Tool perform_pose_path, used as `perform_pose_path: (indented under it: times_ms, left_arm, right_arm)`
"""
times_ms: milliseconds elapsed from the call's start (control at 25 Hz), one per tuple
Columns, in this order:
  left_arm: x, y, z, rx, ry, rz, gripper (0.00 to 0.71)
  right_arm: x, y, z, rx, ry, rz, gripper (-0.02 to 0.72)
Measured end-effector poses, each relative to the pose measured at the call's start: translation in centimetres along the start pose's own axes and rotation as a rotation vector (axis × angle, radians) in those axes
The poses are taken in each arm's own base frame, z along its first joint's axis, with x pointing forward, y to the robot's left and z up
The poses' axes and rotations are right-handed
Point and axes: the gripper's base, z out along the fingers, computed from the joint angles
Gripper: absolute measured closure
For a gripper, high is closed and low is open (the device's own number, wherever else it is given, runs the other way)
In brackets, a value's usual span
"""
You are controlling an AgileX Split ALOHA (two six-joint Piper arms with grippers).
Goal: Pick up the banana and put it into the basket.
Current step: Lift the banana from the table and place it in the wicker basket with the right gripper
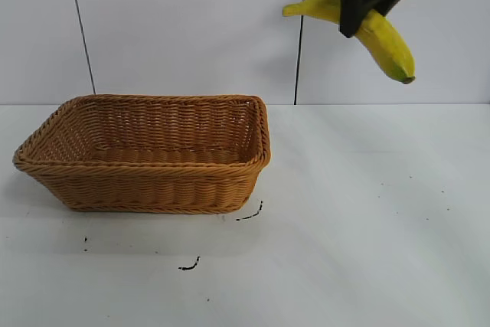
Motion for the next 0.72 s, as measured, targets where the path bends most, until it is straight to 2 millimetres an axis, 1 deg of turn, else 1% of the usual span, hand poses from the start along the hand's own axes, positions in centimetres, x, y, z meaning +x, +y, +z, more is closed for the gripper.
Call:
perform_pose_path:
  times_ms: [160, 280, 320, 400, 520, 600, 720]
  left_arm:
    - [0.0, 0.0, 0.0, 0.0, 0.0, 0.0, 0.015]
    - [0.0, 0.0, 0.0, 0.0, 0.0, 0.0, 0.015]
    - [0.0, 0.0, 0.0, 0.0, 0.0, 0.0, 0.015]
    - [0.0, 0.0, 0.0, 0.0, 0.0, 0.0, 0.015]
    - [0.0, 0.0, 0.0, 0.0, 0.0, 0.0, 0.015]
    - [0.0, 0.0, 0.0, 0.0, 0.0, 0.0, 0.015]
    - [0.0, 0.0, 0.0, 0.0, 0.0, 0.0, 0.015]
  right_arm:
    - [-2.5, 4.1, 0.3, -0.006, -0.091, -0.148, 0.384]
    - [-4.2, 7.5, 1.1, -0.009, -0.167, -0.254, 0.384]
    - [-4.7, 8.5, 1.6, -0.009, -0.188, -0.288, 0.384]
    - [-5.3, 10.8, 2.9, -0.019, -0.214, -0.359, 0.384]
    - [-5.6, 13.3, 5.3, -0.026, -0.228, -0.434, 0.384]
    - [-5.5, 14.3, 7.2, -0.029, -0.221, -0.461, 0.384]
    - [-4.7, 15.0, 10.2, -0.032, -0.187, -0.485, 0.384]
